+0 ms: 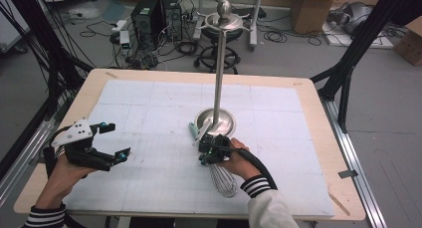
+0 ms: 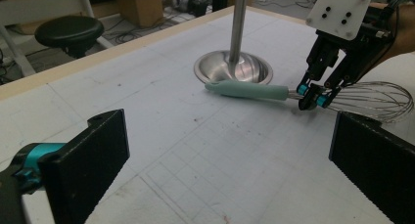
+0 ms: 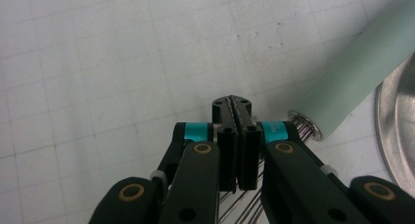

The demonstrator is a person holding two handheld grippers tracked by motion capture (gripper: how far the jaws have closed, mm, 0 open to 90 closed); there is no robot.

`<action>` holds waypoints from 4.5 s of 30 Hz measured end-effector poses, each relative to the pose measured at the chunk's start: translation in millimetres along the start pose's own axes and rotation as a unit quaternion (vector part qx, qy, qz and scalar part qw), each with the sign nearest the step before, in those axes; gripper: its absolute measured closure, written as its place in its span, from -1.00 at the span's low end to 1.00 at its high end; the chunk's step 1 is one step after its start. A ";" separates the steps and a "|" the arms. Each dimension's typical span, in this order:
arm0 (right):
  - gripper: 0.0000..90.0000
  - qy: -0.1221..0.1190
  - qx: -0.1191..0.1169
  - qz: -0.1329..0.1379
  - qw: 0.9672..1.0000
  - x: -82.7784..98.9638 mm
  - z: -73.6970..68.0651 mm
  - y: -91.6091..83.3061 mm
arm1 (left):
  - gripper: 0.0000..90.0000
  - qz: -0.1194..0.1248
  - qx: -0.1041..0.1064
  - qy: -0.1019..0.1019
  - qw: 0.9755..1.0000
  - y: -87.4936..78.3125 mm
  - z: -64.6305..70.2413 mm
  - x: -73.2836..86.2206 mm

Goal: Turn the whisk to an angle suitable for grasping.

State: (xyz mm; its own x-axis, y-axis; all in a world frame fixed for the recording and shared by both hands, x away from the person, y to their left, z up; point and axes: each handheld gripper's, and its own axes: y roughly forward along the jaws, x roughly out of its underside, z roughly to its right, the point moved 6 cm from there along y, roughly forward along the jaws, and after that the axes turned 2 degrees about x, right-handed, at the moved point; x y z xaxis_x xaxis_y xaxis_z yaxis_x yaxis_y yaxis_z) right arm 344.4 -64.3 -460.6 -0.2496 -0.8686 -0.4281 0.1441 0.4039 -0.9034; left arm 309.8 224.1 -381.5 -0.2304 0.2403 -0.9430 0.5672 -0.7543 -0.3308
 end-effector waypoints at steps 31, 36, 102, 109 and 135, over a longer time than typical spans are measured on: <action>0.99 0.033 0.043 -0.025 0.998 39.3 20.4 -24.9 | -0.96 -0.004 0.002 0.000 1.000 3.1 0.8 0.5; 0.99 0.031 0.045 -0.022 0.998 43.1 24.2 -28.3 | -0.96 -0.004 0.002 -0.001 1.000 3.5 1.1 0.5; -0.59 0.094 0.110 -0.030 0.989 -1.9 47.3 -6.3 | -0.96 0.001 0.006 0.000 1.000 3.1 1.3 -0.4; -0.24 0.097 0.102 -0.038 0.989 -3.2 48.2 0.4 | -0.96 0.002 0.005 -0.001 1.000 2.3 0.7 -0.6; 0.49 0.096 0.109 -0.069 0.987 -3.5 51.8 8.7 | -0.96 0.004 0.008 -0.002 1.000 1.4 0.9 -1.3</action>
State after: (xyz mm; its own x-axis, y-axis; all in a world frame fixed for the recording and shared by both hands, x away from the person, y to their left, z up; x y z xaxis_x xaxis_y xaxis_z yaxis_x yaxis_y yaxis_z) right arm 396.2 -72.6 -465.6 -0.4542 -0.8322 -0.3179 0.2937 0.1969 -0.9354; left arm 310.2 222.1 -380.8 -0.2287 0.2318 -0.9455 0.5569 -0.7655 -0.3223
